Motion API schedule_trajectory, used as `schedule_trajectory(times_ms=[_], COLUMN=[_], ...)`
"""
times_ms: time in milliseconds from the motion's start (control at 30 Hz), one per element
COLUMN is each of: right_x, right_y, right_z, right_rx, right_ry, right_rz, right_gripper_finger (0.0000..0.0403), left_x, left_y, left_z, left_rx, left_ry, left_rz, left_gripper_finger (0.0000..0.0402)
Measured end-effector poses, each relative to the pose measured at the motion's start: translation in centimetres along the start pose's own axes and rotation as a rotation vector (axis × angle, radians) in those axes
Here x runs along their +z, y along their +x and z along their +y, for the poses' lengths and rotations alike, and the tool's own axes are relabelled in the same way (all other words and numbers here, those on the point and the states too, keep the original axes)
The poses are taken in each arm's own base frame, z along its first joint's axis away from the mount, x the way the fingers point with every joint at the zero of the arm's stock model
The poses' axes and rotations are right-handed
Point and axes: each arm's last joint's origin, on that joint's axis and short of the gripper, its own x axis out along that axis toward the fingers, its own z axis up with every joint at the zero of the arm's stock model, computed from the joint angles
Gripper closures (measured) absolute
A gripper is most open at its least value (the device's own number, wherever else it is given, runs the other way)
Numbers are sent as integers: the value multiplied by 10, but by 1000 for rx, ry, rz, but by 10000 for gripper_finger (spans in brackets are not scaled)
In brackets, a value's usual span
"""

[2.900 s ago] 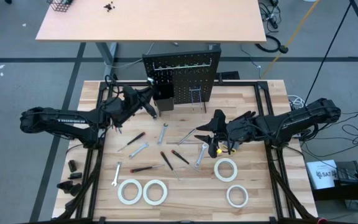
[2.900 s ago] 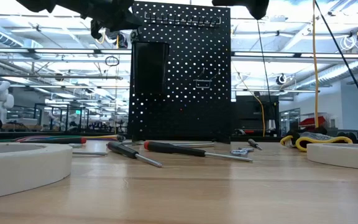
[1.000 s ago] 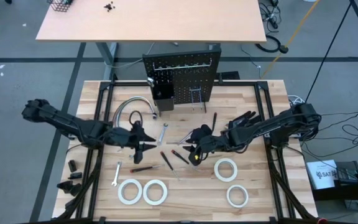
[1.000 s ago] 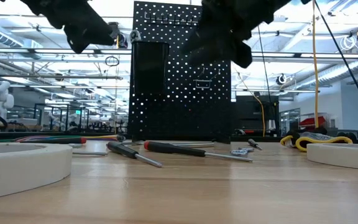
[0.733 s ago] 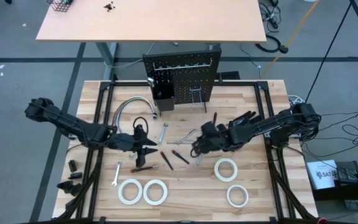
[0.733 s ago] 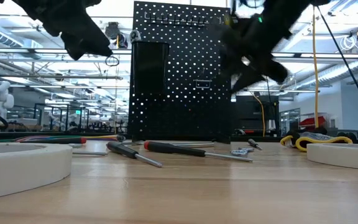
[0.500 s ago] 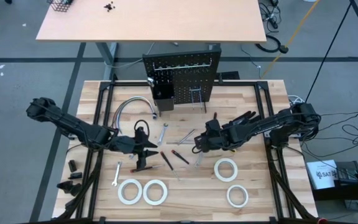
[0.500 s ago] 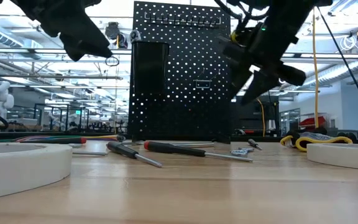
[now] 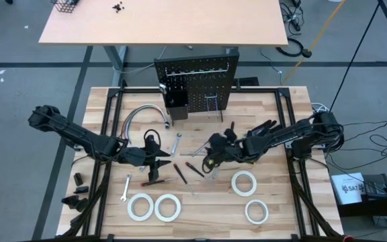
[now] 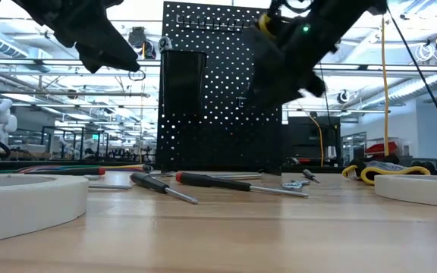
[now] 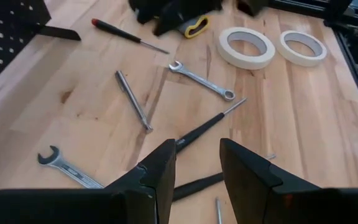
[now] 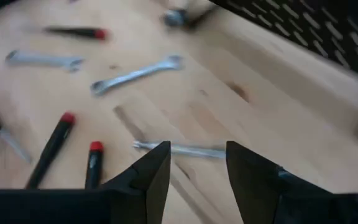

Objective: Hang tools onto peg board
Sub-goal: Put the magnet pick up tool into the peg board

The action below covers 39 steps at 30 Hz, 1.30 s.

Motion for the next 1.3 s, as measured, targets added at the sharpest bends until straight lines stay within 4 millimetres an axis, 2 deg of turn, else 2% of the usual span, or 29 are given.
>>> schedule_trajectory(times_ms=[200, 300, 467, 833, 1033, 1300], right_x=[-12, -20, -18, 3, 8, -1], right_y=[22, 31, 46, 73, 79, 91], right_z=[16, 21, 13, -26, -35, -39], right_rx=[224, 314, 435, 440, 473, 487], right_ry=[-542, -695, -707, -782, -900, -986], right_rz=[42, 56, 103, 105, 76, 105], right_gripper_finger=[252, 252, 252, 252, 252, 252], left_x=[0, 0, 0, 0, 1, 1], left_y=[0, 0, 0, 0, 0, 0], left_z=[0, 0, 0, 1, 2, 3], left_rx=[1, 1, 1, 32, 61, 82], left_ry=[-19, -37, -58, -57, -57, -56], left_rz=[-2, -3, -2, -15, -27, -34], left_gripper_finger=[274, 274, 274, 274, 274, 274])
